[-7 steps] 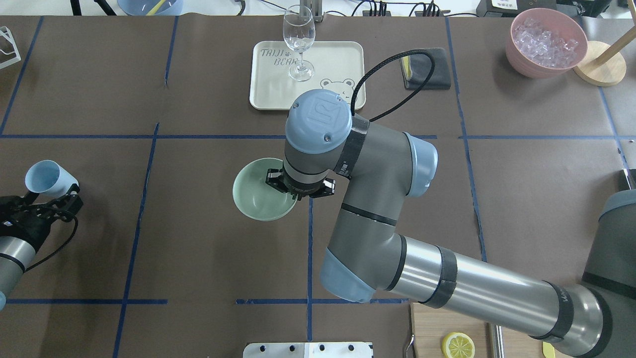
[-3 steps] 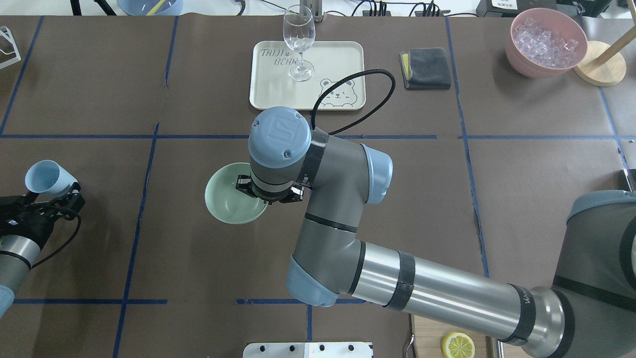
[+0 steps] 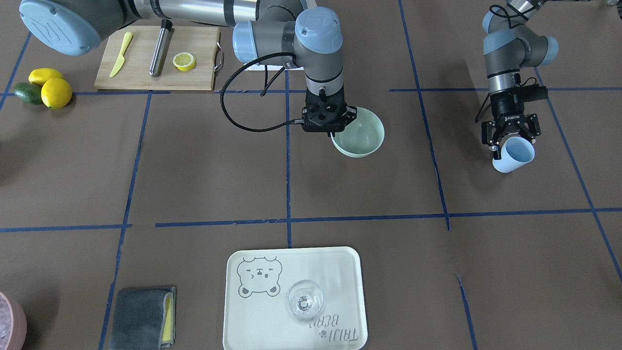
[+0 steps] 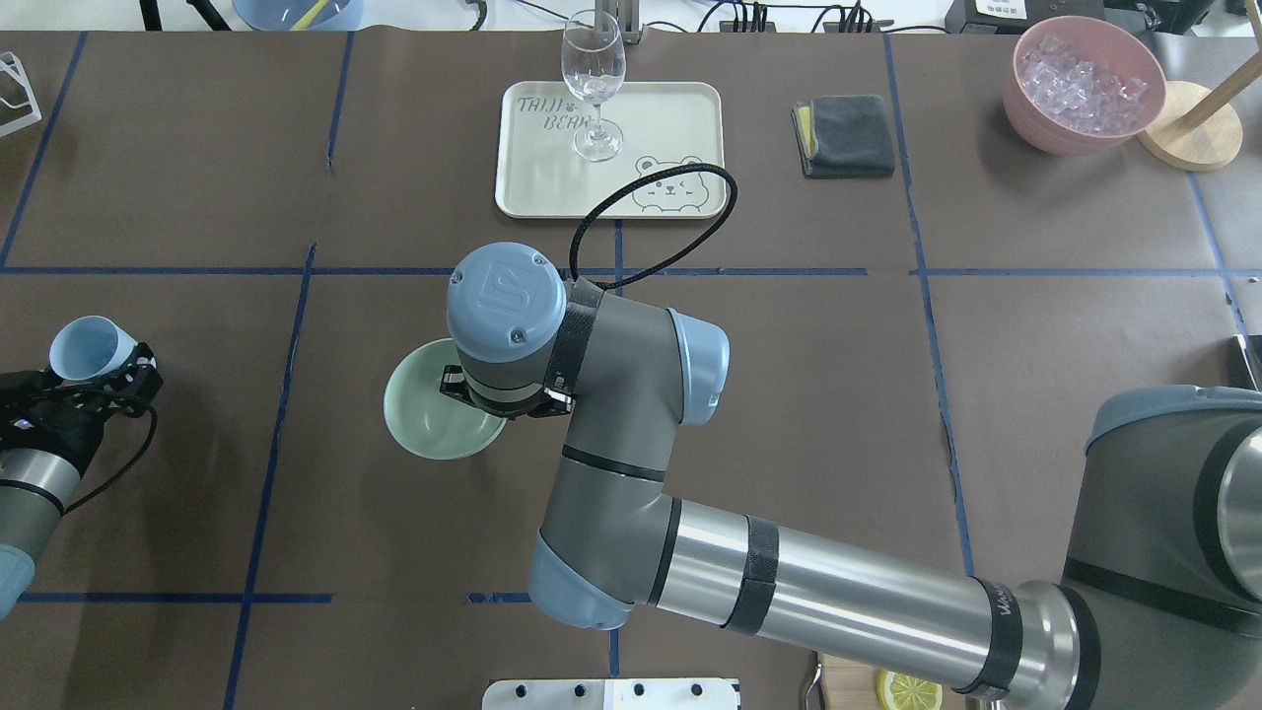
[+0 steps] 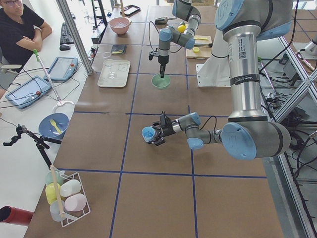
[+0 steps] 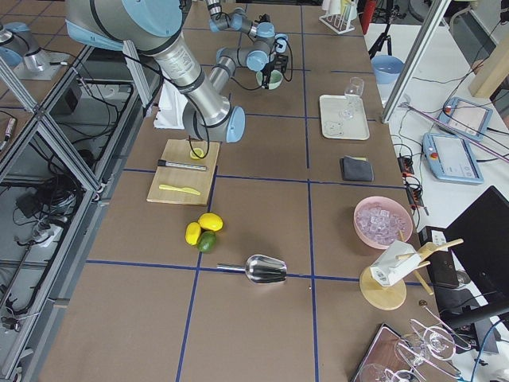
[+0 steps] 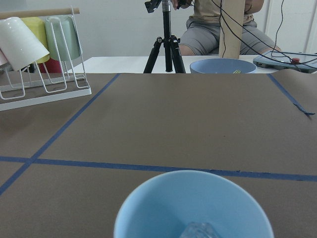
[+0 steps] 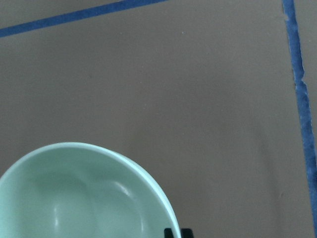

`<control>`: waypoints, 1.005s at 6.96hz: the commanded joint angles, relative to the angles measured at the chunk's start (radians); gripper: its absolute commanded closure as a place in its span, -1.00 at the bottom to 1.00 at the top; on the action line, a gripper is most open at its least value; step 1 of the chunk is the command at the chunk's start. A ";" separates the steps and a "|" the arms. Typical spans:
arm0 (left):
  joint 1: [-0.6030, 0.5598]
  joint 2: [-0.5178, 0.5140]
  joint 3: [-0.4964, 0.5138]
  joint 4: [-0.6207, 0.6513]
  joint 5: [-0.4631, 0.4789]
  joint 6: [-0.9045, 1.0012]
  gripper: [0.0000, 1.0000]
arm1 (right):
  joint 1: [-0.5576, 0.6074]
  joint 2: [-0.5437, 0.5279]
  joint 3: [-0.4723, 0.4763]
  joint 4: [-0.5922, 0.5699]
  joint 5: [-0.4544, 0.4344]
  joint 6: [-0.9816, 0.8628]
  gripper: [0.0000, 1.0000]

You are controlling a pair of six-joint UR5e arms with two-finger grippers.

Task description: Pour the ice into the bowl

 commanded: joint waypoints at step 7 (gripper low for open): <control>-0.137 0.038 -0.064 -0.248 -0.014 0.431 1.00 | -0.034 0.011 -0.081 0.096 -0.093 -0.008 1.00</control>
